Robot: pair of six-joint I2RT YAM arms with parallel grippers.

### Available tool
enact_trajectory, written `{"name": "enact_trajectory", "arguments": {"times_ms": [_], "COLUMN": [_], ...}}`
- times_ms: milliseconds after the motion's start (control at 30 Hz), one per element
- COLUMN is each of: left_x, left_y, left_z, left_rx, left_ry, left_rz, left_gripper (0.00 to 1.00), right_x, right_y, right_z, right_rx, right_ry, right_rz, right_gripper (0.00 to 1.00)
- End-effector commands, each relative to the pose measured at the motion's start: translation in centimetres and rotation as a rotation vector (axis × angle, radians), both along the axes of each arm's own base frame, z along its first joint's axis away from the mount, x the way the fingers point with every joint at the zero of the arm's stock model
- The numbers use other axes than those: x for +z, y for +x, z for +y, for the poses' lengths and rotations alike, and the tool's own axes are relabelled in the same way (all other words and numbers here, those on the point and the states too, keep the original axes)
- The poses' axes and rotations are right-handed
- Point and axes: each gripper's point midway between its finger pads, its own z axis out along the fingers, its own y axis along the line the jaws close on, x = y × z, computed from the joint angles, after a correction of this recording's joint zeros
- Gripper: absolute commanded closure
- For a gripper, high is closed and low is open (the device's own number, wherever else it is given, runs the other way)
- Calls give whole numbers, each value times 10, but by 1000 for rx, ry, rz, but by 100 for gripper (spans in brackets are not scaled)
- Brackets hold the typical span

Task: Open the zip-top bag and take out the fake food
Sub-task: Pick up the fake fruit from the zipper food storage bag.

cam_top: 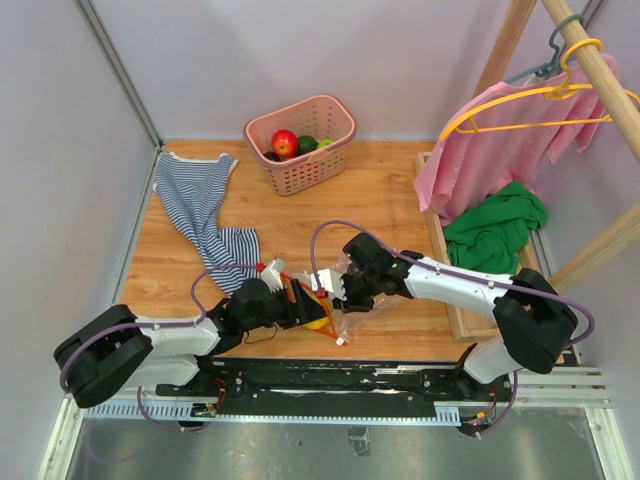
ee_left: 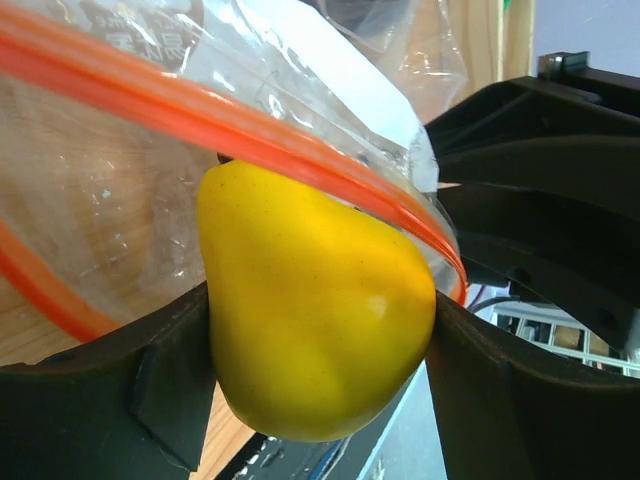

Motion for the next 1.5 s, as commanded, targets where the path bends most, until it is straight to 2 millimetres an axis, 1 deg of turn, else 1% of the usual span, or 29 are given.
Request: {"name": "enact_trajectory", "arguments": {"times_ms": [0, 200, 233, 333, 467, 733, 833, 1133, 1300, 1367, 1467], "left_x": [6, 7, 9, 10, 21, 56, 70, 107, 140, 152, 177], "left_y": [2, -10, -12, -20, -23, -24, -22, -15, -8, -3, 10], "left_z": [11, 22, 23, 28, 33, 35, 34, 31, 29, 29, 26], "left_rx": [28, -3, -10, -25, -26, -29, -33, -55, -54, -47, -37], "left_ry": [-1, 37, 34, 47, 41, -1, -2, 3, -37, -42, -69], "left_rz": [-30, -21, -26, -12, -27, -82, -110, -188, -255, -296, -373], "left_gripper": [44, 45, 46, 47, 47, 47, 47, 47, 47, 47, 47], "right_x": [-1, 0, 1, 6, 13, 29, 37, 56, 70, 79, 95], "right_y": [14, 19, 18, 15, 9, -6, -8, -19, -19, -17, -9], "right_z": [-7, -12, -11, -12, -14, -22, -25, -33, -38, -42, -48], "right_rx": [-9, -24, -18, -5, 28, 132, 149, 212, 225, 213, 178], "right_ry": [-33, -45, -40, -25, -6, 5, 10, 56, 92, 111, 154], "right_rz": [-59, -60, -56, -44, -24, 26, 36, 66, 66, 65, 45], "right_gripper": [72, 69, 68, 65, 59, 47, 43, 37, 36, 36, 36]}}
